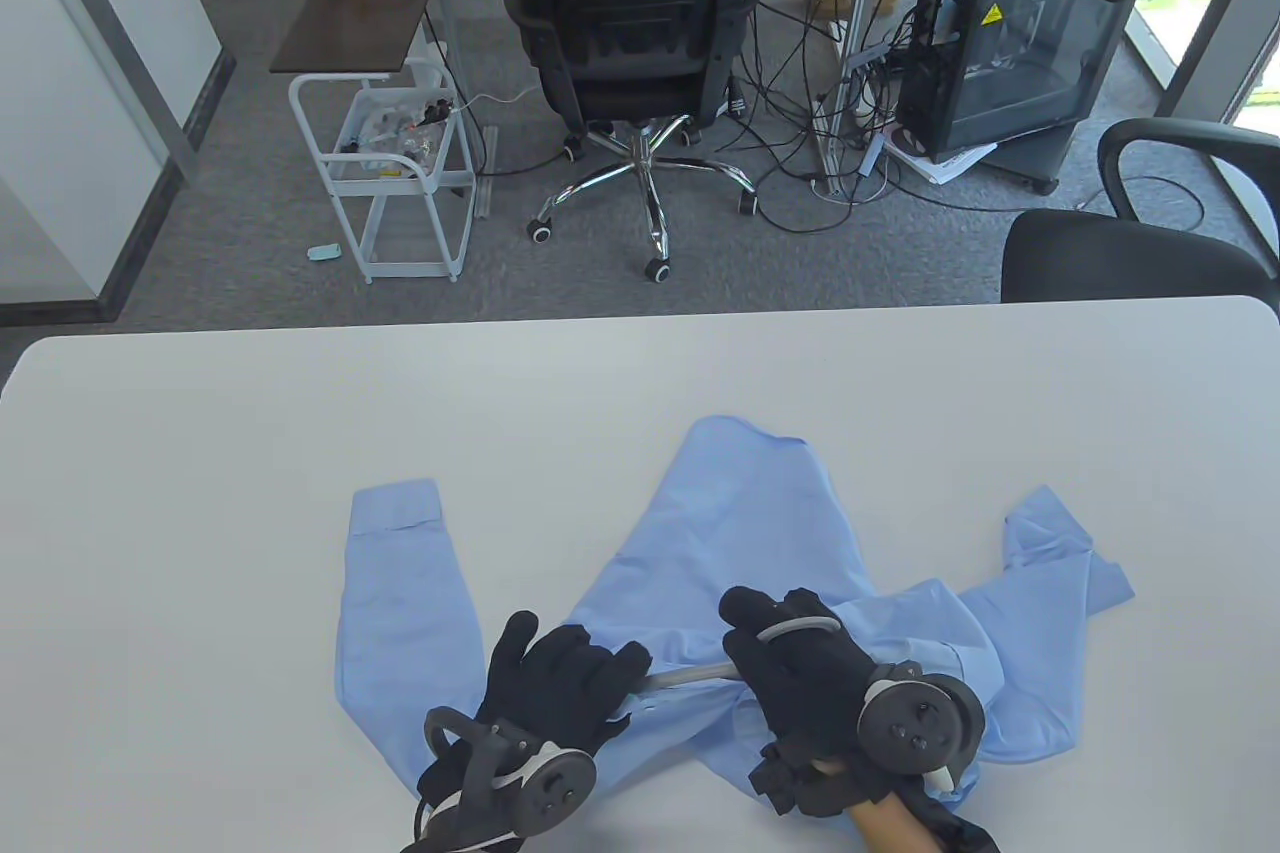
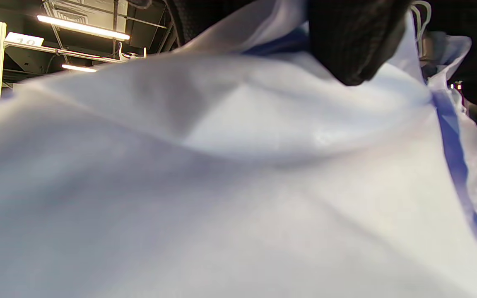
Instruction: Remove long-sleeve shirt from gray hanger
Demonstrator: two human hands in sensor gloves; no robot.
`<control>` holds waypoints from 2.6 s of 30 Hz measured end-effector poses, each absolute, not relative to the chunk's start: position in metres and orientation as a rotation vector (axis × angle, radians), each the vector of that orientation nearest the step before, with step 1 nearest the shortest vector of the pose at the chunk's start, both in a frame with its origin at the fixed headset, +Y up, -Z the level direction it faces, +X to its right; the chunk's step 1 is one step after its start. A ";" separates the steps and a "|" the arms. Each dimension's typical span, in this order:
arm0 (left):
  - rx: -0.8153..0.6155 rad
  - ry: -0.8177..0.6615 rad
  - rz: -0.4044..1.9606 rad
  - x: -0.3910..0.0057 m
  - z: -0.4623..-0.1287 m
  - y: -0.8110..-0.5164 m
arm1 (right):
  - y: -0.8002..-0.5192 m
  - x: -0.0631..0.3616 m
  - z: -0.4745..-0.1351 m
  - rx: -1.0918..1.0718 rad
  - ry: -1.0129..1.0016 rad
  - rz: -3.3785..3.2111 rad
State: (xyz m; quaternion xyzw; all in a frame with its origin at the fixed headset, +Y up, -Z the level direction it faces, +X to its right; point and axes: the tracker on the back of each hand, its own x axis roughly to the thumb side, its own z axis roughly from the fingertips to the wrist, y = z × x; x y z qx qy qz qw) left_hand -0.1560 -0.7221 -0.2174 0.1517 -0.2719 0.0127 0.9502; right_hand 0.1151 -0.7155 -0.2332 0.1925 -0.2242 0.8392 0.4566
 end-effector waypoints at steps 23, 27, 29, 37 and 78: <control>0.269 -0.499 0.021 -0.161 -0.226 -0.723 | -0.717 0.119 -0.242 0.519 -0.364 2.069; 0.269 -0.493 0.021 -0.162 -0.226 -0.722 | -0.718 0.121 -0.243 0.497 -0.375 2.061; 0.263 -0.492 0.018 -0.162 -0.226 -0.723 | -0.718 0.122 -0.243 0.484 -0.378 2.059; 0.242 -0.479 0.019 -0.163 -0.229 -0.723 | -0.717 0.124 -0.243 0.439 -0.415 2.087; 0.213 -0.444 -0.020 -0.177 -0.235 -0.722 | -0.717 0.141 -0.252 0.382 -0.217 2.094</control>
